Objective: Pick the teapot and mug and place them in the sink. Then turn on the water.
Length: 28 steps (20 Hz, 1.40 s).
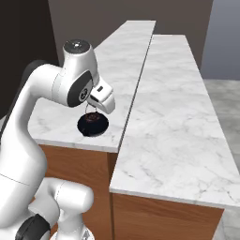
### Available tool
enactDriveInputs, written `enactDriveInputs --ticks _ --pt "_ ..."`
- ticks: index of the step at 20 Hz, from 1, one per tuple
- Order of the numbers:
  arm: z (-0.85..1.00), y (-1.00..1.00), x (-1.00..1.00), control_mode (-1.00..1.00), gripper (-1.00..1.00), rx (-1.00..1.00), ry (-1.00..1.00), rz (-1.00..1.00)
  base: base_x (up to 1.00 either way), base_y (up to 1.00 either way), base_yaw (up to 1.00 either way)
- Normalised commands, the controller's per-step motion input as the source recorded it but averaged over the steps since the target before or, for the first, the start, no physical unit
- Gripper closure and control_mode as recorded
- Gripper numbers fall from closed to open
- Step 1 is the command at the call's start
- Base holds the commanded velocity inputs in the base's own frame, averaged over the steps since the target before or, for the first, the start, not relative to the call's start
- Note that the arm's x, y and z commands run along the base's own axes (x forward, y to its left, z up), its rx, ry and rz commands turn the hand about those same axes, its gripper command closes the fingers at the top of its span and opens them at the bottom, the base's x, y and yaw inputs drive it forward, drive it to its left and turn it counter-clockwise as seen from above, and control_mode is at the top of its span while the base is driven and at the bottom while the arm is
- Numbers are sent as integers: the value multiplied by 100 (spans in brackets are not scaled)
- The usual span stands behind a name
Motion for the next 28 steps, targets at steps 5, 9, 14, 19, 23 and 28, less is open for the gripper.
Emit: enactDriveInputs --ticks 5,9,14,19,23,28 --pt "0 0 0 100 100 0 0 0 -34 -48 -23" --pt "0 0 0 100 100 0 0 0 -36 -38 -61" --pt "0 0 0 100 100 0 0 0 -34 -4 -73" --pt "0 0 0 100 100 0 0 0 -30 0 -76" --pt "0 0 0 100 100 0 0 0 -26 -1 -76" --pt "0 0 0 100 100 0 0 0 -22 0 -77"
